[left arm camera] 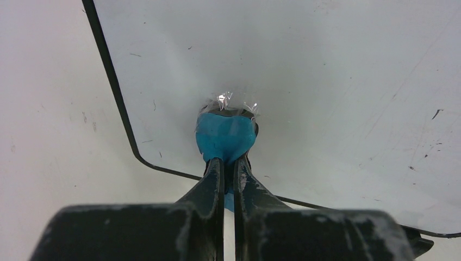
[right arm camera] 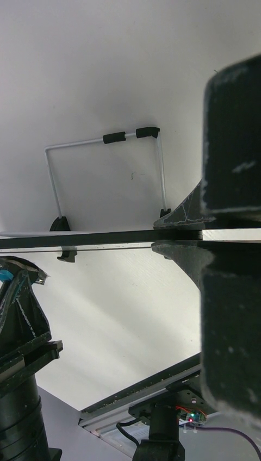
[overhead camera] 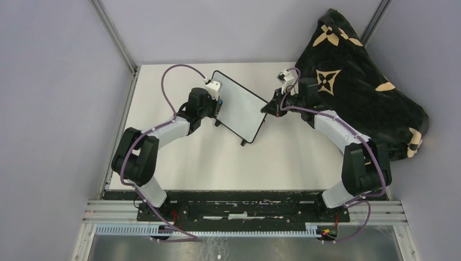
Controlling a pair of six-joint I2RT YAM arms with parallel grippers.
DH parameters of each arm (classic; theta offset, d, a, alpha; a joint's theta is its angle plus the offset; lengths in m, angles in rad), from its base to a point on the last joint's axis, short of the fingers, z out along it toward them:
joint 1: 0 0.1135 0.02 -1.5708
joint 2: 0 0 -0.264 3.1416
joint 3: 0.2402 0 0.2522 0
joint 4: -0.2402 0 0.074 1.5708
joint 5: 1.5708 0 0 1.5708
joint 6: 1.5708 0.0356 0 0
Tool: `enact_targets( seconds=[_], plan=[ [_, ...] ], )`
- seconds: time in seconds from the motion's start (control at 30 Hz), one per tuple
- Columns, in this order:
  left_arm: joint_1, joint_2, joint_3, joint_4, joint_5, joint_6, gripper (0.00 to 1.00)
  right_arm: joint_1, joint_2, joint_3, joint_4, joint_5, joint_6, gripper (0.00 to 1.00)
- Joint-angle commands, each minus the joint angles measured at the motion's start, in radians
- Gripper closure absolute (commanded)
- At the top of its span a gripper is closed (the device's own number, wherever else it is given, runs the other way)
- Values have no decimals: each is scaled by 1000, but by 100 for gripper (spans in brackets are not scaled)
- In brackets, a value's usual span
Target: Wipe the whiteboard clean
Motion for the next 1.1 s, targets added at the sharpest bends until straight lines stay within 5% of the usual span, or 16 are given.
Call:
enact_targets(
  seconds=[0.0, 0.83, 0.97, 1.07],
  plan=[
    [-1, -51, 56, -20, 8, 60, 97, 30, 1, -25, -157, 17, -84, 99],
    [-3, -109, 77, -120, 57, 53, 97, 30, -144, -68, -283, 123, -57, 99],
    [-3, -117, 85, -149, 67, 52, 97, 29, -147, -50, -300, 160, -51, 68],
    [-3, -138, 90, -173, 67, 54, 97, 29, -157, -40, -299, 191, -43, 36]
  ],
)
